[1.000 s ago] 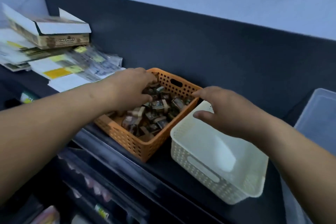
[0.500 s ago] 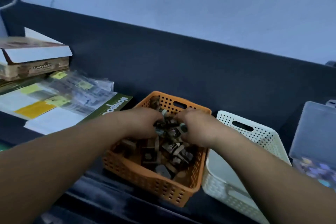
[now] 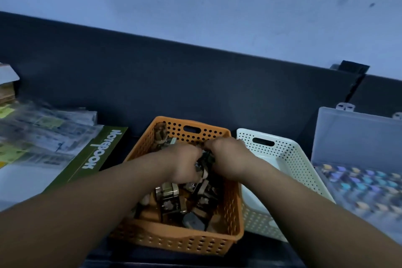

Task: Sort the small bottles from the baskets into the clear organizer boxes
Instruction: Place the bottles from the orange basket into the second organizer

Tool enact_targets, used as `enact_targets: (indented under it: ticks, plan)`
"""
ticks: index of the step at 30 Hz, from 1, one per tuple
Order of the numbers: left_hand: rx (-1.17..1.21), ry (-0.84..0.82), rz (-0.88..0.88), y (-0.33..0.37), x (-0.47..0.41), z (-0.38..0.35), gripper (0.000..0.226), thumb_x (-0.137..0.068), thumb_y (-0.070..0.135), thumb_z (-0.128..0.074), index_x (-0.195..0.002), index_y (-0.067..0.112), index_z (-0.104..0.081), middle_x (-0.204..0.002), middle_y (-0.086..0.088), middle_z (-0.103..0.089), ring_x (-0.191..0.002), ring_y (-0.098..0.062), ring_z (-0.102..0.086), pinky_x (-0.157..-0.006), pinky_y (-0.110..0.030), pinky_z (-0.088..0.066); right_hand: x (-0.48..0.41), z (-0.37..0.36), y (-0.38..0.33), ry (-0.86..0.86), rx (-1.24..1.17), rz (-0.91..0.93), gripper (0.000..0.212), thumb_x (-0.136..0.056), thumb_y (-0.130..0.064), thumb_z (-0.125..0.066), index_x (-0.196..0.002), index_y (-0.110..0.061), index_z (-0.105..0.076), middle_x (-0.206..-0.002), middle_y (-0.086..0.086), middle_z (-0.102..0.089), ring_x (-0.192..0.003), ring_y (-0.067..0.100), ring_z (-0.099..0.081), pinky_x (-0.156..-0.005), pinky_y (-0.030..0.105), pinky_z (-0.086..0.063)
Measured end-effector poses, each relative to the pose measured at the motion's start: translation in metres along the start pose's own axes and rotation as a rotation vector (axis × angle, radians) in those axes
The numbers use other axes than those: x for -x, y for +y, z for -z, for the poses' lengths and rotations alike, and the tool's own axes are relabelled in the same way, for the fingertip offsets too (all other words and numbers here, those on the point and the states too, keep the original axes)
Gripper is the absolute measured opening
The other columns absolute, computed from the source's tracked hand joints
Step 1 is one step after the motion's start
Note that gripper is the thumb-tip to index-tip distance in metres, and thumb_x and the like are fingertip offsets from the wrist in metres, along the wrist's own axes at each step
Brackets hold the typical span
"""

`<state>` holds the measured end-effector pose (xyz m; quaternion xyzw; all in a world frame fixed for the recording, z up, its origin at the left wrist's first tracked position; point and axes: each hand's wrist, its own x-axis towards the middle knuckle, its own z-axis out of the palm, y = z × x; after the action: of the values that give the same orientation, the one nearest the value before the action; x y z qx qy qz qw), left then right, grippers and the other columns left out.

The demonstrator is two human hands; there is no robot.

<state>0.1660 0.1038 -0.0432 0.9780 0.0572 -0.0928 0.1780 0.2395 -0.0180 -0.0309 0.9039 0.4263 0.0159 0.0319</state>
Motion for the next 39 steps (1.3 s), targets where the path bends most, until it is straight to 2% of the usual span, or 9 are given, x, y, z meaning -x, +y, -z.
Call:
enact_targets:
  ticks: [5, 9, 13, 18, 24, 26, 30, 35, 39]
  plan:
    - [0.176, 0.084, 0.006, -0.007, 0.007, 0.011, 0.036, -0.072, 0.022, -0.073, -0.101, 0.028, -0.053, -0.094, 0.002, -0.065, -0.088, -0.017, -0.063, -0.081, -0.043, -0.055, 0.007, -0.003, 0.000, 0.072, -0.155, -0.018, 0.023, -0.082, -0.013, -0.054, -0.103, -0.021, -0.058, -0.096, 0.000, -0.063, -0.095, 0.025, -0.058, -0.078, 0.034, -0.036]
    - [0.361, 0.264, -0.028, 0.000, 0.025, 0.024, 0.041, -0.070, 0.024, -0.076, -0.098, 0.027, -0.047, -0.091, -0.002, -0.065, -0.083, -0.020, -0.066, -0.074, -0.047, -0.056, 0.030, 0.010, 0.006, 0.264, -0.613, -0.067, 0.033, -0.083, -0.009, -0.056, -0.113, -0.023, -0.059, -0.103, -0.003, -0.065, -0.095, 0.016, -0.060, -0.081, 0.030, -0.050]
    - [0.541, 0.396, -0.136, 0.040, 0.045, 0.035, 0.055, -0.076, 0.015, -0.074, -0.124, 0.028, -0.049, -0.098, 0.006, -0.063, -0.084, -0.010, -0.064, -0.075, -0.029, -0.053, 0.075, 0.031, 0.024, 0.381, -1.046, -0.064, 0.033, -0.091, -0.003, -0.054, -0.118, -0.023, -0.055, -0.111, -0.003, -0.063, -0.101, 0.014, -0.063, -0.089, 0.029, -0.052]
    - [0.833, 0.305, -0.234, 0.132, 0.065, 0.023, 0.044, -0.084, 0.005, -0.061, -0.118, 0.033, -0.057, -0.096, 0.001, -0.065, -0.094, -0.019, -0.067, -0.080, -0.038, -0.057, 0.160, 0.040, 0.068, 0.398, -1.522, -0.114, 0.026, -0.096, 0.001, -0.047, -0.108, -0.021, -0.050, -0.101, 0.005, -0.057, -0.087, 0.021, -0.063, -0.075, 0.034, -0.056]
    - [0.872, 0.115, -0.313, 0.276, 0.071, -0.035, 0.042, -0.087, 0.006, -0.053, -0.114, 0.038, -0.059, -0.089, -0.006, -0.062, -0.082, -0.016, -0.057, -0.060, -0.027, -0.041, 0.295, 0.033, 0.154, 0.504, -1.574, -0.299, 0.020, -0.097, -0.007, -0.043, -0.102, -0.020, -0.057, -0.083, 0.002, -0.062, -0.070, 0.013, -0.058, -0.060, 0.027, -0.049]
    - [0.889, 0.041, -0.359, 0.327, 0.073, -0.061, 0.039, -0.091, 0.008, -0.050, -0.117, 0.037, -0.057, -0.092, -0.006, -0.062, -0.083, -0.016, -0.056, -0.058, -0.025, -0.040, 0.342, 0.024, 0.185, 0.556, -1.555, -0.366, 0.023, -0.098, -0.011, -0.043, -0.100, -0.024, -0.061, -0.089, 0.002, -0.064, -0.076, 0.014, -0.058, -0.058, 0.028, -0.050]
    - [0.880, -0.079, -0.469, 0.415, 0.070, -0.107, 0.036, -0.096, 0.011, -0.052, -0.123, 0.034, -0.051, -0.093, -0.001, -0.062, -0.086, -0.016, -0.061, -0.063, -0.027, -0.048, 0.424, 0.005, 0.234, 0.663, -1.605, -0.469, 0.027, -0.101, -0.010, -0.040, -0.102, -0.023, -0.064, -0.108, 0.009, -0.059, -0.087, 0.017, -0.057, -0.060, 0.032, -0.056]
    - [0.856, -0.125, -0.526, 0.496, 0.059, -0.149, 0.033, -0.090, 0.009, -0.062, -0.115, 0.029, -0.056, -0.112, -0.001, -0.065, -0.095, -0.017, -0.062, -0.086, -0.041, -0.052, 0.501, -0.010, 0.288, 0.785, -1.566, -0.632, 0.009, -0.097, -0.013, -0.053, -0.103, -0.019, -0.056, -0.103, 0.007, -0.058, -0.079, 0.014, -0.061, -0.057, 0.026, -0.054]
    - [0.792, -0.060, -0.511, 0.534, 0.041, -0.165, 0.031, -0.080, 0.016, -0.074, -0.105, 0.032, -0.062, -0.102, 0.007, -0.070, -0.098, -0.014, -0.065, -0.096, -0.039, -0.049, 0.532, -0.026, 0.328, 0.857, -1.542, -0.717, 0.009, -0.092, -0.012, -0.061, -0.101, -0.012, -0.058, -0.094, 0.007, -0.062, -0.074, 0.012, -0.062, -0.061, 0.025, -0.055]
